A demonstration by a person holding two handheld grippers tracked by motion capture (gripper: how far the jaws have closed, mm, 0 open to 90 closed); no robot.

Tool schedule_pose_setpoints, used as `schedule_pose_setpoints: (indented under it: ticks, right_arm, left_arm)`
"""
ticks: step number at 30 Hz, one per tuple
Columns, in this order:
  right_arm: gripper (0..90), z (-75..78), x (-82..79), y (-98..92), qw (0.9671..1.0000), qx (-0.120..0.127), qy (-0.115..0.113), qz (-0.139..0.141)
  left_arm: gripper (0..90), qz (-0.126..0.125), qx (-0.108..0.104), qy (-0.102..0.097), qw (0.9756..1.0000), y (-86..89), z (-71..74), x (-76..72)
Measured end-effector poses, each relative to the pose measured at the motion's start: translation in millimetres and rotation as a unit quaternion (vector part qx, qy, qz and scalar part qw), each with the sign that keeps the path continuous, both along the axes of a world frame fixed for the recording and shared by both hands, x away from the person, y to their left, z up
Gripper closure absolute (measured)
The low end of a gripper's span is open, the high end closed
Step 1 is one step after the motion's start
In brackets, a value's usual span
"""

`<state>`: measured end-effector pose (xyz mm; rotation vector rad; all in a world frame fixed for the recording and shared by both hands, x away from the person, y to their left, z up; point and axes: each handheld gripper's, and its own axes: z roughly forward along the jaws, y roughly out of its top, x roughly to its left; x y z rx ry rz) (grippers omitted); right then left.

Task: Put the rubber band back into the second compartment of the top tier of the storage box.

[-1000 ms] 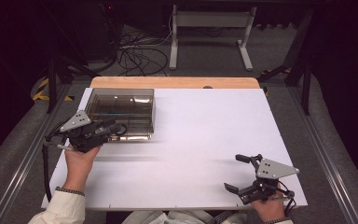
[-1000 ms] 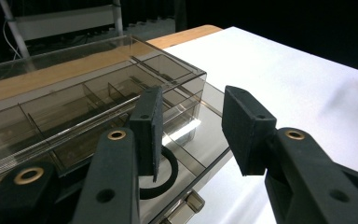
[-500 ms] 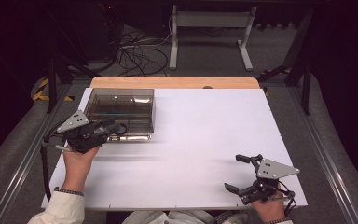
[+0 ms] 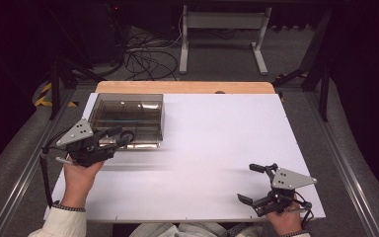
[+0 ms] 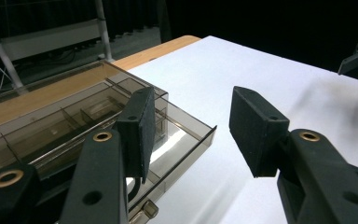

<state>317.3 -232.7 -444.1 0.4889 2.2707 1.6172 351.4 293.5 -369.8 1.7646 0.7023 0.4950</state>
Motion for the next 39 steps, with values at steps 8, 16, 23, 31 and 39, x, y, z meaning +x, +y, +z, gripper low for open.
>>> schedule_pose_setpoints:
  ticks: [8,16,23,31,39]
  right_arm:
    - [0.1,0.0,-0.1,-0.3,1.0000,0.001,0.000,0.000]
    - [0.1,-0.1,-0.6,0.3,1.0000,0.000,0.001,0.001]
    - [0.1,-0.3,-0.5,0.3,1.0000,-0.001,0.002,0.002]
    - [0.1,-0.4,-0.2,0.6,1.0000,-0.002,0.005,0.004]
    - [0.1,-0.4,0.3,0.6,0.9999,-0.004,0.008,0.007]
  left_arm:
    - [45.4,-0.018,-0.002,0.003,0.9998,-2.3,1.4,-4.7]
    - [20.1,-0.040,0.001,-0.007,0.9992,-7.6,-0.8,-15.3]
    - [10.3,-0.061,-0.020,0.010,0.9979,-10.1,-9.1,-27.2]
    - [7.5,-0.070,-0.028,-0.003,0.9971,-12.3,-19.4,-39.1]
    - [6.9,-0.072,-0.023,-0.012,0.9970,-14.7,-30.8,-49.9]
